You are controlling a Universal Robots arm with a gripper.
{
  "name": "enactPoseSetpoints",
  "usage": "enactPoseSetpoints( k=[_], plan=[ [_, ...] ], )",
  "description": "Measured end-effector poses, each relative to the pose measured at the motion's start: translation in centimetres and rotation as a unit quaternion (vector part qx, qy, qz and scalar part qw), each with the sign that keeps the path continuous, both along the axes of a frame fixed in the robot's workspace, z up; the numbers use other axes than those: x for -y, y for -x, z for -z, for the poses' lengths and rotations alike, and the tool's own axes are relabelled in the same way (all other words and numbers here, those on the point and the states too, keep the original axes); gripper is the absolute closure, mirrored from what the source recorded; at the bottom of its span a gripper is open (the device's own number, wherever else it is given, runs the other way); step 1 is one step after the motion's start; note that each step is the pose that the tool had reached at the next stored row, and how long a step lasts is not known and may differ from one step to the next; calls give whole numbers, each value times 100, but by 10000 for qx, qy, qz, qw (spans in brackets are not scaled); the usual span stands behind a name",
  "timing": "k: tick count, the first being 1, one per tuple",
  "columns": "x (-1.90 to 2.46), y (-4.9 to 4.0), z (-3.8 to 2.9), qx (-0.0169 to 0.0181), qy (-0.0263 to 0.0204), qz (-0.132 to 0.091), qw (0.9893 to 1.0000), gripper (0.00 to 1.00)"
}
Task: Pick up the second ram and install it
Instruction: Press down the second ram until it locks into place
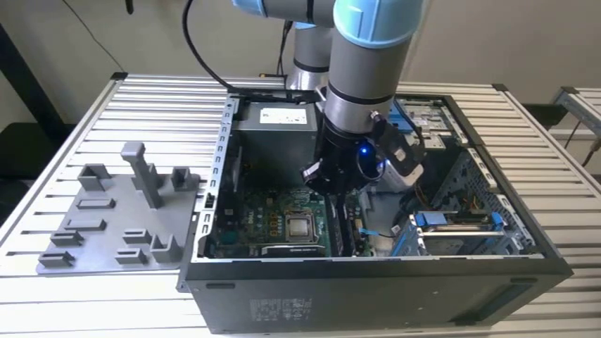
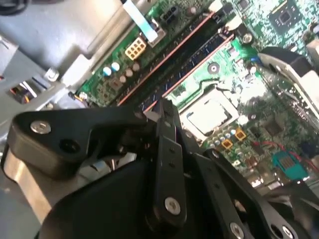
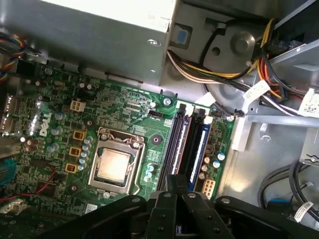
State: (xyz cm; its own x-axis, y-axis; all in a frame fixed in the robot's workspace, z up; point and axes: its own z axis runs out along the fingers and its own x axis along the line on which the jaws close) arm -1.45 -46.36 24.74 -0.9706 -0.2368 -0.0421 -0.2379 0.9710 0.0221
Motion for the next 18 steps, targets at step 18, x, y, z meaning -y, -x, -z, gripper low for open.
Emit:
enactPoseSetpoints(
  k=[18],
  plan=[
    [-29,1,0,0,1,-462,9989,89]
  ],
)
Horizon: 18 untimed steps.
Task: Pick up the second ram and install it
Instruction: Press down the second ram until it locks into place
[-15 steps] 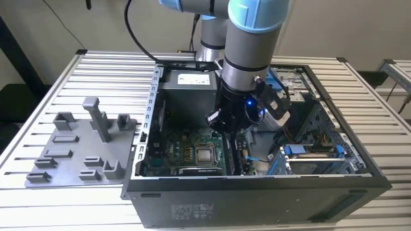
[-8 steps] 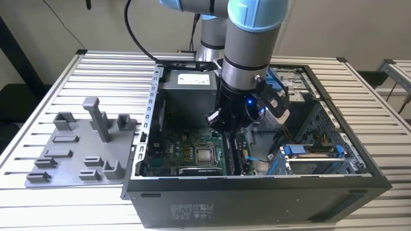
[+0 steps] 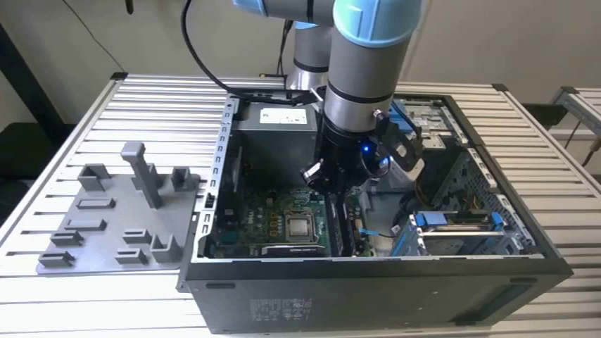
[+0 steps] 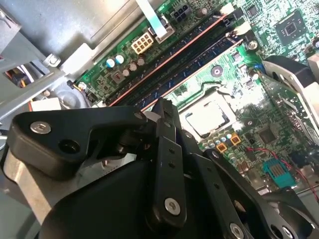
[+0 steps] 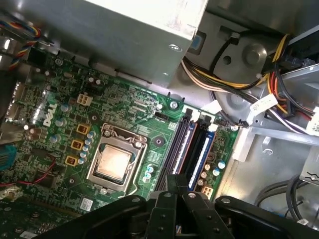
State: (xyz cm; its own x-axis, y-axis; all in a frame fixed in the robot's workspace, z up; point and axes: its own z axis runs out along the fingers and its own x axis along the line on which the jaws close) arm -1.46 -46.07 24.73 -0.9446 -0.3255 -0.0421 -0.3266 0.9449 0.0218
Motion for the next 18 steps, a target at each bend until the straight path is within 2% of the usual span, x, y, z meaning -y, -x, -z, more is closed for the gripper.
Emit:
enactPoseSetpoints(
  k=[7,18],
  plan=[
    [0,0,0,0,2,-25,10000,89],
    [0,1,0,0,5,-316,9995,89]
  ],
)
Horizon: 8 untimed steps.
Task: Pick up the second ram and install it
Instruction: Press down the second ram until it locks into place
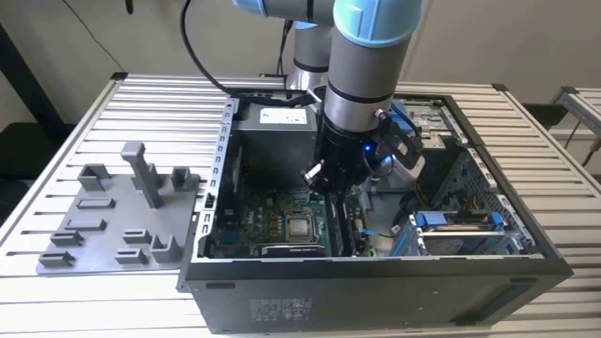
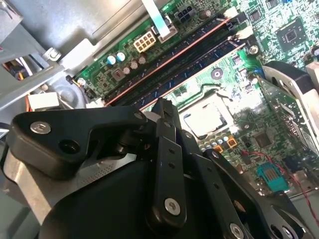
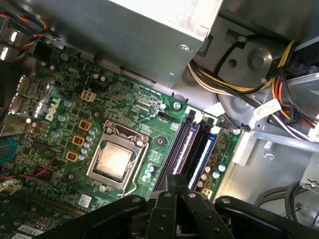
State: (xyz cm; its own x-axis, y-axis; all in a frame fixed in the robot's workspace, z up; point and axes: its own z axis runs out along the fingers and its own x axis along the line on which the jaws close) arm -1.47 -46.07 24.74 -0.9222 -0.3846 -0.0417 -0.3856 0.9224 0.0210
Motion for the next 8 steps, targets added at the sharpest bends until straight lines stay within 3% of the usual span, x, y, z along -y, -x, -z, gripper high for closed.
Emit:
enactPoseSetpoints(
  k=[8],
  plan=[
    [0,4,0,1,0,-353,9994,89]
  ],
)
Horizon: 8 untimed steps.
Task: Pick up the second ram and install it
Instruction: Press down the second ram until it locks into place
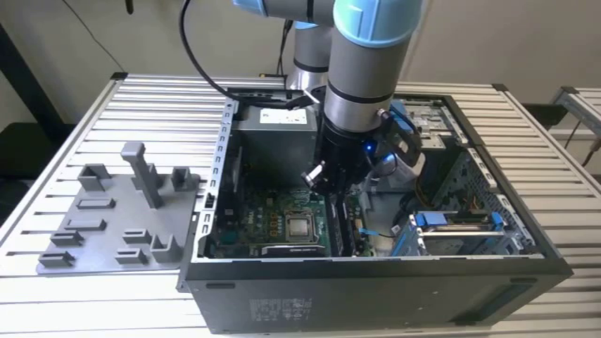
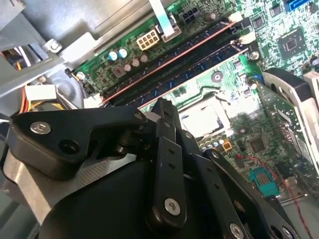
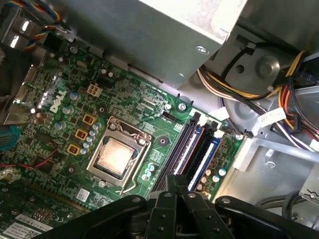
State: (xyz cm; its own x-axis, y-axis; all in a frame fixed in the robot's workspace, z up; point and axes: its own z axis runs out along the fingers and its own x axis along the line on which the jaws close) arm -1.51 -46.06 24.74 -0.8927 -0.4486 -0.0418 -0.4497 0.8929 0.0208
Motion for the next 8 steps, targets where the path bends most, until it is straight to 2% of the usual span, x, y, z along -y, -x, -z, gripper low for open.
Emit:
enactPoseSetpoints(
  k=[4,8],
  plan=[
    [0,0,0,0,0,-201,9998,89],
    [0,0,0,5,0,-438,9990,89]
  ],
)
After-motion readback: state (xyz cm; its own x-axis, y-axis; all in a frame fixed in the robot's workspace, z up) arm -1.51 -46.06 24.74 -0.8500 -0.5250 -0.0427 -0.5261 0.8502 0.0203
